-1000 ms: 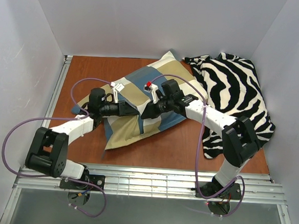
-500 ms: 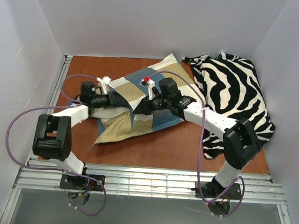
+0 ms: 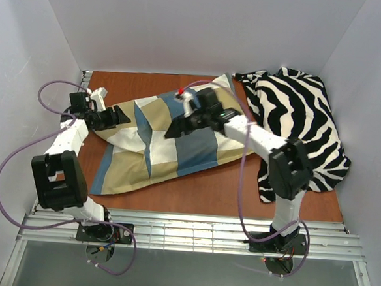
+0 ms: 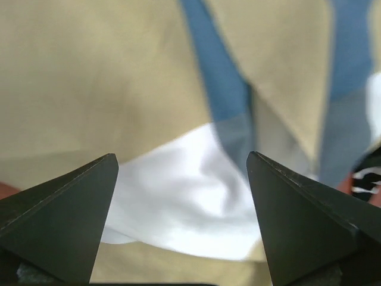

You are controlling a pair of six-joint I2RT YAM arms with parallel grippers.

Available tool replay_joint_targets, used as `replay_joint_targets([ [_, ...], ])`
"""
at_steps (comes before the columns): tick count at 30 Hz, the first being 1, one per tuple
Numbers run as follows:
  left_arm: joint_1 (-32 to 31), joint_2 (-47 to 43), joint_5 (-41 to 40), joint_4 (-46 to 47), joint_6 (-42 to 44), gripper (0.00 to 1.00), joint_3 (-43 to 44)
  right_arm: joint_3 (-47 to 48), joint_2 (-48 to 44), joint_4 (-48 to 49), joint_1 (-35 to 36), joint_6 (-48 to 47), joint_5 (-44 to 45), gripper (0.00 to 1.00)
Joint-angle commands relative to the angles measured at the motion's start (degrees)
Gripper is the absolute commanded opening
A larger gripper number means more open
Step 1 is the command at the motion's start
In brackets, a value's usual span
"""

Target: Put the pillow into the pillowcase

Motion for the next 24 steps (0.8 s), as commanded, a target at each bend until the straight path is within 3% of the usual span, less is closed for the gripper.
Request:
replay_joint_targets([
  [1,-1.1,4.9,-12.2,0.8,6.6,0.83,0.1,-6.2,-11.7,-11.2,-7.0,-15.4,5.7,0.71],
  [2,-1.8,8.7,-14.8,2.1,7.2,0.83,2.9,-11.3,-12.8,-11.1,-6.9,-16.6,8.6,0.70],
  [7,-2.3,19.9,-15.2,5.6,14.7,0.83,15.2,-19.1,-10.3,-10.3,-4.8,-18.6,9.2,0.66],
  [11,-0.2,30.6,-10.8,-11.6,36.4,0.79,35.7,-19.7,-3.0,-12.8,-4.4,-19.2,12.5,0.61],
  [15,2.3,39.4,-8.6,-24.0,47.5,0.80,51.5,-20.7,1.0,-14.1,-5.0,-21.1,16.9,0.60],
  [19,3.2,41.6,-7.3,-23.4,54.4,0.84,52.3,-22.2,1.4,-14.7,-5.7,-22.0,19.4,0.61],
  [24,2.5,47.5,-5.1,-24.9,56.9,0.85,54.7,-21.8,1.7,-15.7,-6.2,-22.6,19.5,0.61],
])
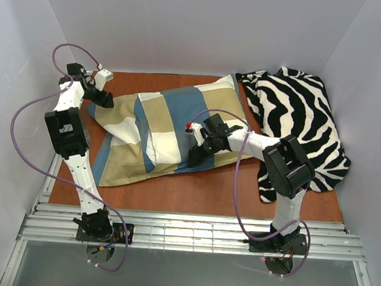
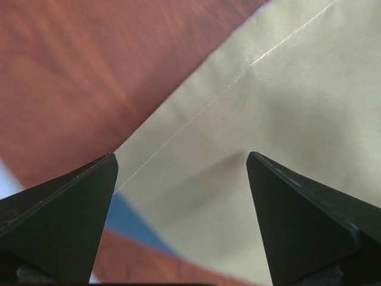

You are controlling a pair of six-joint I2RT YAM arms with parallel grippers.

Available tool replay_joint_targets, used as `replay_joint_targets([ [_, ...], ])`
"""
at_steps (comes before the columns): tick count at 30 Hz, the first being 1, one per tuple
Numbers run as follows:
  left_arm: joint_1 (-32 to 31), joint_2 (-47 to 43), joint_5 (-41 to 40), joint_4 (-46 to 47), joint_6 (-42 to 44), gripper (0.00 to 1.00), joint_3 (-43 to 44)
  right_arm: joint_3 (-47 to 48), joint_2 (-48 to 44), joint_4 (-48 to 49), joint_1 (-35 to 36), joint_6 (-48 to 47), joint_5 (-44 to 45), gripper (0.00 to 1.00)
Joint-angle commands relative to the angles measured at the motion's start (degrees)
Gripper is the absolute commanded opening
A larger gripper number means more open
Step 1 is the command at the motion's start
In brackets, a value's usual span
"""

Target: Put the pillow into the pillowcase

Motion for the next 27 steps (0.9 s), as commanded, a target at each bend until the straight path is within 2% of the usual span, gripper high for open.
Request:
replay_joint_targets([
  [1,-1.3,6.2,3.2,-5.2,6.9,0.83,2.1,-2.8,3.1,-7.9,-1.8,-2.1,9.1,0.61],
  [3,-1.3,7.7,2.9,-4.5,7.0,0.81,2.2,-2.8,3.0,-8.4,-1.8,-2.5,9.2,0.61],
  [5,-1.3,9.6,2.3,-3.2,7.1,0.68,2.5,-3.0,3.2,-8.7,-1.9,-2.9,9.6,0.61],
  [6,-1.3,10.2,2.0,-1.9,6.7,0.53,3.1,-3.0,3.3,-8.9,-1.9,-3.1,9.6,0.61],
  [7,-1.3,10.9,1.6,-1.5,5.5,0.26,4.0,-3.0,3.4,-9.0,-1.9,-3.3,9.8,0.61],
  [8,-1.4,12.0,1.1,-1.0,4.4,0.13,5.3,-3.1,3.7,-9.0,-1.9,-3.4,10.0,0.61],
  [9,-1.5,12.3,1.0,0.2,3.2,0.05,8.3,-3.3,3.8,-9.1,-1.9,-3.4,10.0,0.61],
  [10,-1.6,12.4,1.1,0.9,2.0,0.01,9.9,-3.2,3.8,-9.1,-1.9,-3.5,10.0,0.61],
  [13,-2.4,8.1,4.7,7.4,-2.2,0.00,11.7,-3.0,3.9,-9.5,-1.9,-3.7,9.5,0.61],
  [15,-2.9,1.9,6.7,19.3,-8.6,0.00,9.0,-2.7,3.5,-9.6,-1.8,-3.6,9.0,0.61],
  [17,-4.6,-1.0,4.8,27.4,-12.4,0.00,4.6,-2.3,3.1,-9.8,-1.8,-3.3,7.7,0.61],
  [18,-5.4,-0.9,0.5,32.8,-12.8,0.00,4.1,-1.5,3.1,-9.9,-1.6,-3.3,6.4,0.61],
  [20,-6.9,1.1,-3.9,36.8,-14.3,0.00,6.2,-0.3,3.0,-10.5,-1.3,-2.8,4.4,0.61],
  [22,-7.3,6.7,-10.3,37.0,-16.6,0.00,14.2,2.2,3.0,-10.5,-0.3,-1.9,1.3,0.62],
  [23,-7.5,8.8,-11.5,32.4,-17.4,0.00,18.6,3.2,3.1,-10.4,0.2,-1.0,0.7,0.62],
  [24,-7.5,10.2,-9.5,26.8,-17.6,0.25,22.9,4.6,3.3,-10.4,1.4,-0.6,0.2,0.62],
  [25,-7.5,9.5,0.7,20.7,-17.1,0.35,26.7,7.1,4.0,-10.1,2.0,-0.2,-1.5,0.63],
  [26,-7.8,7.2,4.3,12.3,-17.3,0.41,24.3,8.4,4.4,-9.7,2.2,0.8,-2.4,0.63],
  [27,-8.2,3.7,6.3,10.2,-19.4,0.45,19.9,9.6,4.7,-9.4,2.6,2.8,-4.5,0.63],
])
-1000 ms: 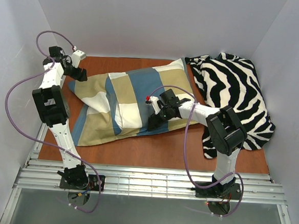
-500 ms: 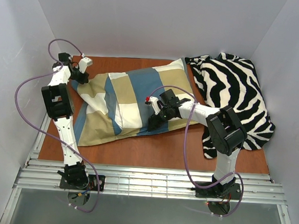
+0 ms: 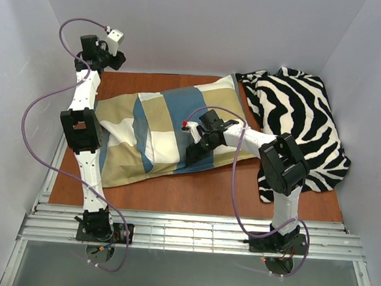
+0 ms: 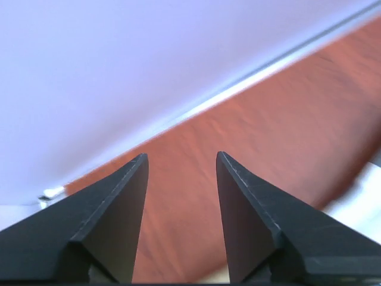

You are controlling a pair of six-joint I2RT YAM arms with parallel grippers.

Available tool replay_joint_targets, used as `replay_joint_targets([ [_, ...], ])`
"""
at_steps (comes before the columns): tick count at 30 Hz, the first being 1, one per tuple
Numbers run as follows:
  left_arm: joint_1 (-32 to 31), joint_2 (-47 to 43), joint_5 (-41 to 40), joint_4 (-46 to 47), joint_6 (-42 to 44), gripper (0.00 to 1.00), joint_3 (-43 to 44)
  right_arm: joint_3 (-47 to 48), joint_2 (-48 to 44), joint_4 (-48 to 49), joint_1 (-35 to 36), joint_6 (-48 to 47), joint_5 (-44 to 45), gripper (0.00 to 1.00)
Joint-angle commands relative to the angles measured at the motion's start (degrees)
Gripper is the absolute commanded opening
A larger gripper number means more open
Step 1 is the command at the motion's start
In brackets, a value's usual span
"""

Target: Put the pillow into the pillowcase

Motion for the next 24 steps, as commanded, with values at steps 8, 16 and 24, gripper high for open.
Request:
replay_joint_targets([
  [8,-17.1,-54.8,-8.0,-19.7,-10.9,0.58,-58.4,4.0,-5.7,6.8,0.9,10.8,-6.4,0.63],
  [16,-27.8,-60.9,-27.7,-27.3,-22.6,0.43,-69.8,9.2,-1.6,10.7,1.2,15.8,-8.7,0.54],
  [24,-28.9,-58.1,-33.0,-26.6,-22.1,0.40,-72.5,9.1,3.4,14.2,2.2,18.7,-8.4,0.50],
])
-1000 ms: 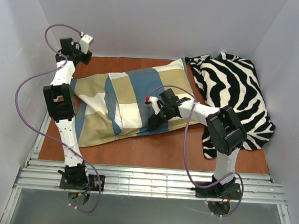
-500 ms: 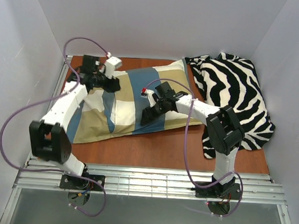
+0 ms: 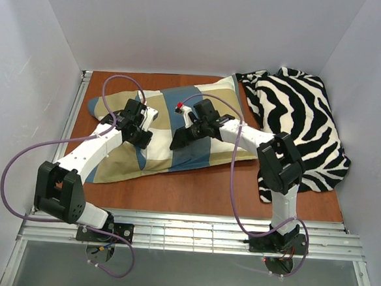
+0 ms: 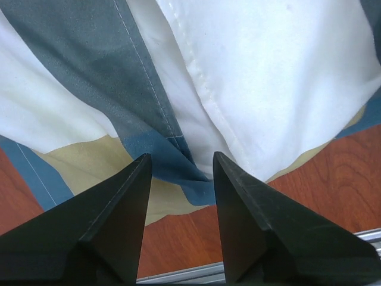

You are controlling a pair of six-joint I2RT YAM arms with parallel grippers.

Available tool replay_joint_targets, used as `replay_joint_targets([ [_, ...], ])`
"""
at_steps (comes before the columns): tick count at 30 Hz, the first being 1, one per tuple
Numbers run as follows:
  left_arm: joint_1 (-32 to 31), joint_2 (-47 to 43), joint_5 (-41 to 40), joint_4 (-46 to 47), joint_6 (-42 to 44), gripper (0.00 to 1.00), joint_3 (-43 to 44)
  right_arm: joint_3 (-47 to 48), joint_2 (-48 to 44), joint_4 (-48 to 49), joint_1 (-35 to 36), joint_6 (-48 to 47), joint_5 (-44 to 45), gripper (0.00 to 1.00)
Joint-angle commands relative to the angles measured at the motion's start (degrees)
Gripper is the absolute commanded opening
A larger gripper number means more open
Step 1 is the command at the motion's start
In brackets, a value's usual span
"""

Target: Put the pillow into the pillowcase

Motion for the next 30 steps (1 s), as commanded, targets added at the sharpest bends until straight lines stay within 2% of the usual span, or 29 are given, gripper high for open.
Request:
replay_joint_targets([
  [1,-0.7,0.1,-3.9,-0.1,-1.5,0.40,-0.4,1.1,2.2,2.4,0.9,2.1,-0.7,0.50],
  [7,-1.1,3.1,-8.6,4.7,-1.8,0.39,-2.6,-0.4,3.1,2.6,0.9,2.0,0.0,0.50],
  [16,-2.6,7.6,-13.1,9.2,0.0,0.34,1.4,-2.6,3.4,3.1,1.6,2.1,-0.5,0.50],
  [23,-5.3,8.5,-20.5,12.5,3.2,0.32,2.1,-2.8,3.8,3.2,2.1,2.3,-0.7,0.50],
  [27,-5.4,10.1,-22.9,12.1,2.7,0.17,2.1,-2.7,3.9,3.3,2.4,2.4,-0.8,0.50],
  [28,-5.3,10.3,-23.5,12.2,2.7,0.13,1.9,-2.6,3.9,3.2,2.4,2.5,-0.9,0.50],
  [29,-5.3,10.3,-24.0,12.3,2.9,0.02,1.9,-2.7,3.9,3.3,2.4,2.6,-1.0,0.50],
  [30,-5.3,10.4,-24.0,12.1,3.0,0.00,2.1,-2.7,3.9,3.3,2.6,2.6,-0.9,0.50],
])
